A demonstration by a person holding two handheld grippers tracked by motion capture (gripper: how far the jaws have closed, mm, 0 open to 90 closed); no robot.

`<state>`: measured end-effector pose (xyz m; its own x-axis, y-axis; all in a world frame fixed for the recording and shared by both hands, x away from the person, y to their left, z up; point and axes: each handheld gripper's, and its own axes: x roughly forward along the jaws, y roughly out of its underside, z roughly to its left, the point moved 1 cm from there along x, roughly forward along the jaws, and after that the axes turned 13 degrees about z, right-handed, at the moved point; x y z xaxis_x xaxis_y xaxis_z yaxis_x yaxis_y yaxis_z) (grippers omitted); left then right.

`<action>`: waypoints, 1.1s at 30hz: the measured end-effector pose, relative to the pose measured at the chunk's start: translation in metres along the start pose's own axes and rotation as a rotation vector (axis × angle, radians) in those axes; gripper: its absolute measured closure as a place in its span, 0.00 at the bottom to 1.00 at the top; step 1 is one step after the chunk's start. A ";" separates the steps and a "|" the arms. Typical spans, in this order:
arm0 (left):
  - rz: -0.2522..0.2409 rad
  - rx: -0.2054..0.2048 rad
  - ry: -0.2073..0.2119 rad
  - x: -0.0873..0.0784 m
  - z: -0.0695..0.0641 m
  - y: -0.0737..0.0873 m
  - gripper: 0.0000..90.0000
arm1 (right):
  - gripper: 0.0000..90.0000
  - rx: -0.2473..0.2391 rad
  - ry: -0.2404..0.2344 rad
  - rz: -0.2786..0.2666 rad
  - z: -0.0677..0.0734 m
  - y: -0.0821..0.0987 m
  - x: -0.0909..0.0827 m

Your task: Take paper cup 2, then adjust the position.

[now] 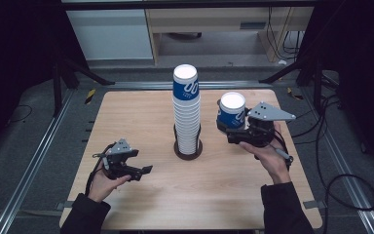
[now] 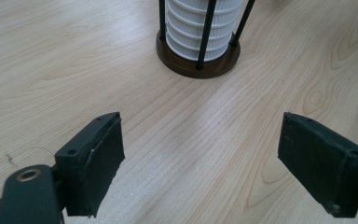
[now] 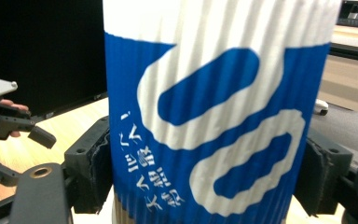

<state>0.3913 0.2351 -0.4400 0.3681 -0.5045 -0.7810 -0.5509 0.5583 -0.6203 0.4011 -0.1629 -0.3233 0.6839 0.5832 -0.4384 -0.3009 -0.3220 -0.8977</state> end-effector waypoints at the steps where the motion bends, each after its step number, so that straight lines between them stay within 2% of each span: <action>1: -0.001 0.001 0.002 0.000 0.000 0.000 0.15 | 0.23 0.003 -0.006 0.003 0.000 0.002 0.000; 19: 0.006 0.020 0.016 0.000 -0.004 -0.002 0.15 | 0.23 -0.029 -0.095 0.103 0.008 0.039 0.018; 24: 0.010 0.028 0.024 0.000 -0.006 -0.003 0.15 | 0.23 -0.066 -0.132 0.139 0.016 0.048 0.026; 28: 0.009 0.040 0.030 0.000 -0.009 -0.004 0.15 | 0.23 -0.118 -0.150 0.191 0.024 0.051 0.032; 33: 0.000 0.056 0.046 -0.004 -0.013 -0.006 0.16 | 0.23 -0.175 -0.197 0.213 0.034 0.052 0.038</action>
<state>0.3833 0.2254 -0.4320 0.3330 -0.5334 -0.7776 -0.5080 0.5933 -0.6245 0.3887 -0.1327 -0.3881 0.4715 0.6165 -0.6306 -0.2929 -0.5650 -0.7714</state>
